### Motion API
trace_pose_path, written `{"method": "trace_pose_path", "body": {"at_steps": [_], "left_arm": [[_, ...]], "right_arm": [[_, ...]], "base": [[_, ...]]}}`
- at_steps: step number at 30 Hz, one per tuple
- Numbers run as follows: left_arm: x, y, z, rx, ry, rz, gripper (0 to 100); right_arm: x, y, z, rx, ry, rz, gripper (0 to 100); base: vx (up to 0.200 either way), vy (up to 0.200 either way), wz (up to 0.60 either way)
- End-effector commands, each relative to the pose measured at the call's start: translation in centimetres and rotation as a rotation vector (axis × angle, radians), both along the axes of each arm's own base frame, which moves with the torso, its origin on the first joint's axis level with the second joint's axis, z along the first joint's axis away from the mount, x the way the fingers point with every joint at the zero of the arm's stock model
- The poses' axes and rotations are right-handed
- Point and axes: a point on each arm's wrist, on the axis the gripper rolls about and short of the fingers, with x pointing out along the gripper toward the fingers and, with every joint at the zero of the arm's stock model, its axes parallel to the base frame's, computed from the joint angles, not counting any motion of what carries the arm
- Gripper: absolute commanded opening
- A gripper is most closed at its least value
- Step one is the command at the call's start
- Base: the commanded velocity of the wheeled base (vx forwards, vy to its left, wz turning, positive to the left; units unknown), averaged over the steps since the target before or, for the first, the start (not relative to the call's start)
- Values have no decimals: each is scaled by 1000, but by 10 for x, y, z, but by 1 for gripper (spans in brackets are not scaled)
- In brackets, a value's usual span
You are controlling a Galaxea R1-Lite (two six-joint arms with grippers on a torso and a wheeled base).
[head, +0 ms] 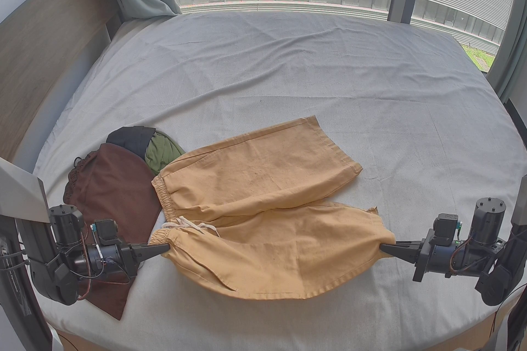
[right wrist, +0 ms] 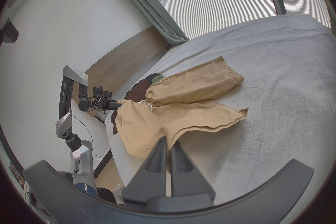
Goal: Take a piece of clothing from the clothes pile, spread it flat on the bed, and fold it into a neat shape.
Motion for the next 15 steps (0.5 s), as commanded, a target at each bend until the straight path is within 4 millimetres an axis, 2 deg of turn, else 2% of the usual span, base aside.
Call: {"method": "trace_pose_path", "body": {"at_steps": [1,15], "left_arm": [[4,2,2,-5,-9,10,0],[13,5,6,-16,-4,77,0]], "right_arm": [[-3,1,7,7,-27,8,0],[-5,0,23,35,-90,0,0]], "base": [[0,0,0],[0,0,0]]}}
